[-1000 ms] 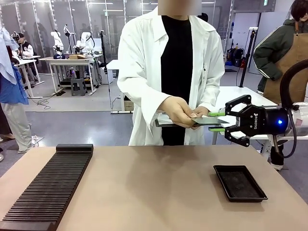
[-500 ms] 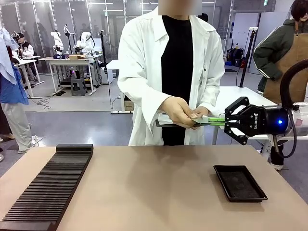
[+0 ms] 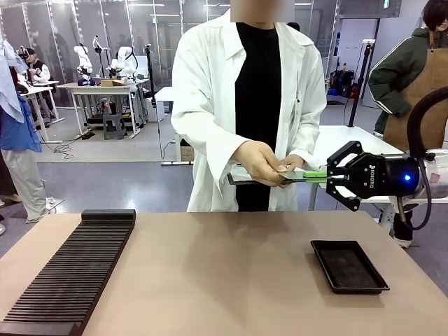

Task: Inspect the PCB.
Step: Pick up the Blank PCB that the human is holding, then place the Blank PCB in the ESD tray.

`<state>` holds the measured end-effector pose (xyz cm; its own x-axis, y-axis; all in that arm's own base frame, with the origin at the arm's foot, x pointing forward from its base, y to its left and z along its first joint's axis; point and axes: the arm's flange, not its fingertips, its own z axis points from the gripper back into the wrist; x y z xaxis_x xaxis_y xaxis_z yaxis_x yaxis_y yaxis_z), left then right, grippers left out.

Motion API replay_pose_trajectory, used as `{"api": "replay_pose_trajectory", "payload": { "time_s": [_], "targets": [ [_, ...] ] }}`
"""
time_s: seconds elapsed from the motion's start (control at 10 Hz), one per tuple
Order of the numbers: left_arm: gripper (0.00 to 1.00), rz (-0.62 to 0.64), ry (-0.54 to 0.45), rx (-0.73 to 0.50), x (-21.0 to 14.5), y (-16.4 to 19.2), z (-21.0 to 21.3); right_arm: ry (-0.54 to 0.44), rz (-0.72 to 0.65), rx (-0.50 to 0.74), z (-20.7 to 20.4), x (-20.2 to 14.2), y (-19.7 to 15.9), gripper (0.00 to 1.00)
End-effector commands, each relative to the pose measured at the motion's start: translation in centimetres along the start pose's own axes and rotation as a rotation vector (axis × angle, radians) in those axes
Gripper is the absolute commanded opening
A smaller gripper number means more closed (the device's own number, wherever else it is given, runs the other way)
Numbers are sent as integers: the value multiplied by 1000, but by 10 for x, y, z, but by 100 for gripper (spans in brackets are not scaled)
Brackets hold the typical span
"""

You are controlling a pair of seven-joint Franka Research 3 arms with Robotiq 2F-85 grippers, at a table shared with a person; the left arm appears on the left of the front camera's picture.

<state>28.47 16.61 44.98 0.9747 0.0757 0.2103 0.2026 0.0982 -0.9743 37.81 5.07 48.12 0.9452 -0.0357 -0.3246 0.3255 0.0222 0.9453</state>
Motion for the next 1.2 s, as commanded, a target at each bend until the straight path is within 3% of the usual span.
{"api": "replay_pose_trajectory", "payload": {
  "time_s": [0.0, 1.1],
  "targets": [
    [100, 6, 8, 6, -3, -3, 0, 0, 1, 0, 0, 0, 0, 0],
    [100, 6, 8, 6, -3, -3, 0, 0, 1, 0, 0, 0, 0, 0]
  ]
}}
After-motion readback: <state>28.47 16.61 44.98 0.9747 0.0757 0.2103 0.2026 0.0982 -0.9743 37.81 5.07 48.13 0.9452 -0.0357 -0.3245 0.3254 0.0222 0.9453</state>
